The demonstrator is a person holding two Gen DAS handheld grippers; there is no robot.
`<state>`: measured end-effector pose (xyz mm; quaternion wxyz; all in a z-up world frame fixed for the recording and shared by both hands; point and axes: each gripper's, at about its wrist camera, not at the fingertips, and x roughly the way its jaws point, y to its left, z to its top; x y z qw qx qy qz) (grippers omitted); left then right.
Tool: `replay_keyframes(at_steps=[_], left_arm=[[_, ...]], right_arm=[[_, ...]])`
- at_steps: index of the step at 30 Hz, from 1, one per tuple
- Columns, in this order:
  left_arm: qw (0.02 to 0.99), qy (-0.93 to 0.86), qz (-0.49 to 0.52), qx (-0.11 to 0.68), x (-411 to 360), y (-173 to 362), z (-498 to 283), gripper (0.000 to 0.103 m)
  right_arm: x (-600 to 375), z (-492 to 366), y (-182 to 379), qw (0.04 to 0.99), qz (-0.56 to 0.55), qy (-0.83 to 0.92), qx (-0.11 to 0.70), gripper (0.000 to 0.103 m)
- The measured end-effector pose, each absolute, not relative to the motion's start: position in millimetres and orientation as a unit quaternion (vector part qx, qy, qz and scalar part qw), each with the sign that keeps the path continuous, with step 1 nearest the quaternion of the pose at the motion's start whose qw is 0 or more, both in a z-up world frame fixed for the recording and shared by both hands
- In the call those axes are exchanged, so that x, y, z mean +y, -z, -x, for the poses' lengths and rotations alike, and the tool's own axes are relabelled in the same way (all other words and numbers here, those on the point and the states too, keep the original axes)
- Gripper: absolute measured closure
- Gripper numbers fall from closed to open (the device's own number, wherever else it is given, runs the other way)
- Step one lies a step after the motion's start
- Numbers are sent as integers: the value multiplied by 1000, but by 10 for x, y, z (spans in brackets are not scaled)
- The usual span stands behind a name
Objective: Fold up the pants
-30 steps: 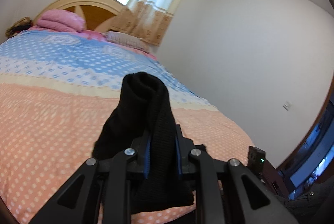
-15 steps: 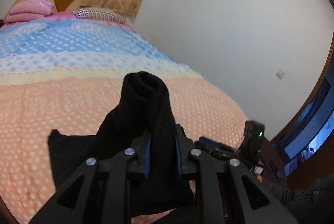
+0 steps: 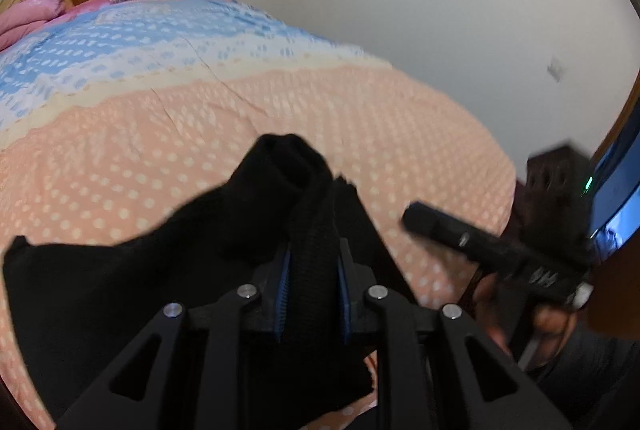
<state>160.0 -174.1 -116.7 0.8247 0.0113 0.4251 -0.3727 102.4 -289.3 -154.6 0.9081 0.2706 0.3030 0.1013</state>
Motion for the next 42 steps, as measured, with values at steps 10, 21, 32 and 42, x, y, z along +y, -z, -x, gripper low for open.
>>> replay_keyframes(at_steps=[10,21,32,42], left_arm=[[870,369,-4,328,-1371,771,-1199,24],[926,171,26,336,-278,1223,-1431,4],[927,157,38,340,-272,1402,-1431,0],[929,143,30,340,-230,1421,-1506,0]], right_arm=[[-2914,-1016,1605,896,-290,-129,310,27],[-2417,-1168,1581,878,-242,-157,383,39],[-2387,-1078,1532,889,-200,-115,395,87],[-2538,-1083,1568,889,-206,-95,398,66]])
